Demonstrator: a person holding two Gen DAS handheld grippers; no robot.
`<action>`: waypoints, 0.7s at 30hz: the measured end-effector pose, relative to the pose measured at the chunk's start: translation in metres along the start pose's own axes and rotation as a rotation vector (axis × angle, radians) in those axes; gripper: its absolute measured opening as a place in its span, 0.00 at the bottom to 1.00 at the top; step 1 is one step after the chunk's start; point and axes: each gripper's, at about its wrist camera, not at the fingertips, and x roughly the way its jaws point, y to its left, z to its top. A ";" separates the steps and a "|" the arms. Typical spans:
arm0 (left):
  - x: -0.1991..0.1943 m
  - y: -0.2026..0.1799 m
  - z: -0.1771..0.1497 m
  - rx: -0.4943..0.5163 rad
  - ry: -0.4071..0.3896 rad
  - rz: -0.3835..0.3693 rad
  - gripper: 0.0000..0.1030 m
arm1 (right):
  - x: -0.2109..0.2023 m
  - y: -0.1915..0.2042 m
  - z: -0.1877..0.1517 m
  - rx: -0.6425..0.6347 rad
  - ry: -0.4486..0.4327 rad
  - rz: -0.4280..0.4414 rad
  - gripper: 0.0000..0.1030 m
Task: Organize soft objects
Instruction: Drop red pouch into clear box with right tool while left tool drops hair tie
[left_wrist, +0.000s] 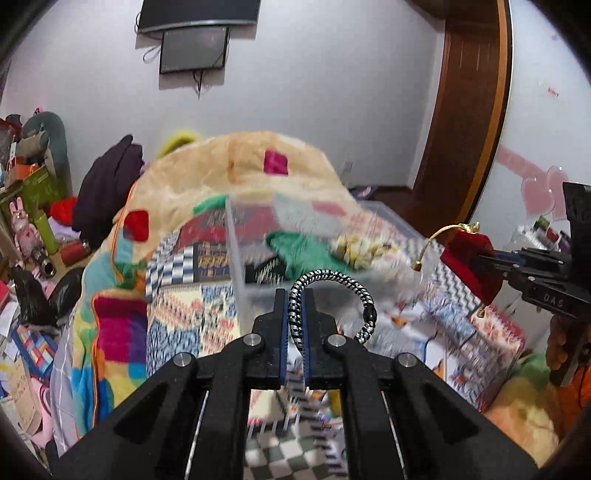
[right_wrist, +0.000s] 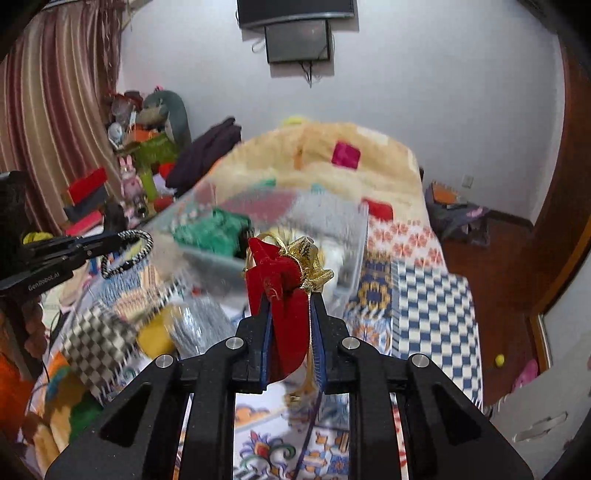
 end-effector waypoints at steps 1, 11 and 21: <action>0.000 -0.001 0.003 -0.001 -0.008 -0.001 0.05 | -0.002 0.000 0.005 0.004 -0.017 0.003 0.16; 0.008 -0.009 0.042 0.010 -0.085 0.008 0.05 | 0.000 0.007 0.043 0.016 -0.107 0.043 0.16; 0.042 0.005 0.056 0.014 -0.051 0.068 0.05 | 0.031 0.015 0.057 -0.002 -0.091 0.055 0.16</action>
